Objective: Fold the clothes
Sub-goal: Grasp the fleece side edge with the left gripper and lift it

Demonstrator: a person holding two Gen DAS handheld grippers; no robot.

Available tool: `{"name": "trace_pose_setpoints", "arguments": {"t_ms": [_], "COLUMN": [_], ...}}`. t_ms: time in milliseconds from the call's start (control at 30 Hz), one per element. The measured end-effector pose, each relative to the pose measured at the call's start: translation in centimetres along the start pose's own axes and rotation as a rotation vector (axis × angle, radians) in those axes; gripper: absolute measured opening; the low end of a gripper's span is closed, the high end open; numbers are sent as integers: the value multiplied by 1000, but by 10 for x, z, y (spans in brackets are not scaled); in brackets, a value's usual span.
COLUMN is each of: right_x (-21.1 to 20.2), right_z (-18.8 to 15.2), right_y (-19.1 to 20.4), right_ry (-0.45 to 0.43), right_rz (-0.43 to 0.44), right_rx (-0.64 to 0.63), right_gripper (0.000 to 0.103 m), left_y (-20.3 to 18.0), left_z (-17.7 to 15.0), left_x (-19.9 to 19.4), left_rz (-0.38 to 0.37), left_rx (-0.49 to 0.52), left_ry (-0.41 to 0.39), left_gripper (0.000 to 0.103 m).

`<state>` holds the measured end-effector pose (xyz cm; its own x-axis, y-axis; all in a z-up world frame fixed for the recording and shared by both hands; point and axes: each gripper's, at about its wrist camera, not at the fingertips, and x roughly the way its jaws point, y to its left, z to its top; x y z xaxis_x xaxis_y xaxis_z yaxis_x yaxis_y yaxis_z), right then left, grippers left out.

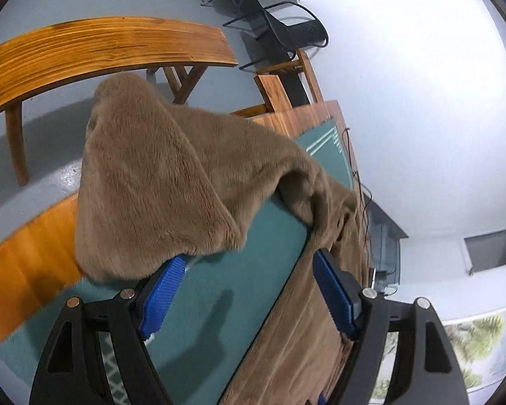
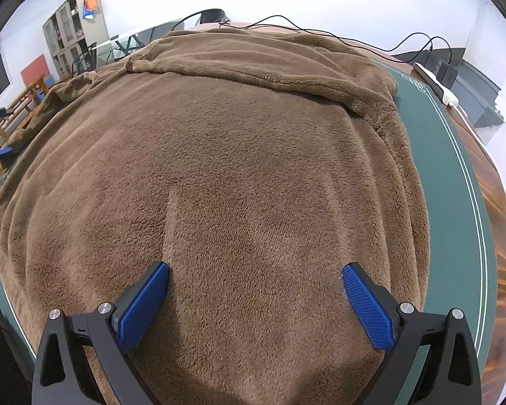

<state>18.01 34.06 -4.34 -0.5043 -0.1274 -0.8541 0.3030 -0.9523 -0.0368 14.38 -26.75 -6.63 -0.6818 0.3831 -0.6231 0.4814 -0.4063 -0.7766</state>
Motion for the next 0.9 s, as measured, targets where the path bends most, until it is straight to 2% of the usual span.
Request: {"name": "trace_pose_setpoints", "arguments": {"t_ms": [133,333,667,833,900], "right_x": [0,-1,0,0,0], "right_z": [0,1,1,1,1], "right_y": [0,1,2,1,1], "right_ry": [-1,-1,-6,-8,-8], "right_rz": [-4,-6,-4,-4,-5], "right_rx": [5,7,8,9,9], "right_gripper": [103,103,103,103,103], "left_y": [11,10,26,33,37], "left_z": [9,-5,6,13,13], "left_x": [10,19,19,25,25], "left_rz": [-28,-16,-4,-48,-55], "left_rx": [-64,-64,-158,-225,-259], "left_ry": [48,100,68,48,45], "left_gripper": [81,81,81,81,69]}}
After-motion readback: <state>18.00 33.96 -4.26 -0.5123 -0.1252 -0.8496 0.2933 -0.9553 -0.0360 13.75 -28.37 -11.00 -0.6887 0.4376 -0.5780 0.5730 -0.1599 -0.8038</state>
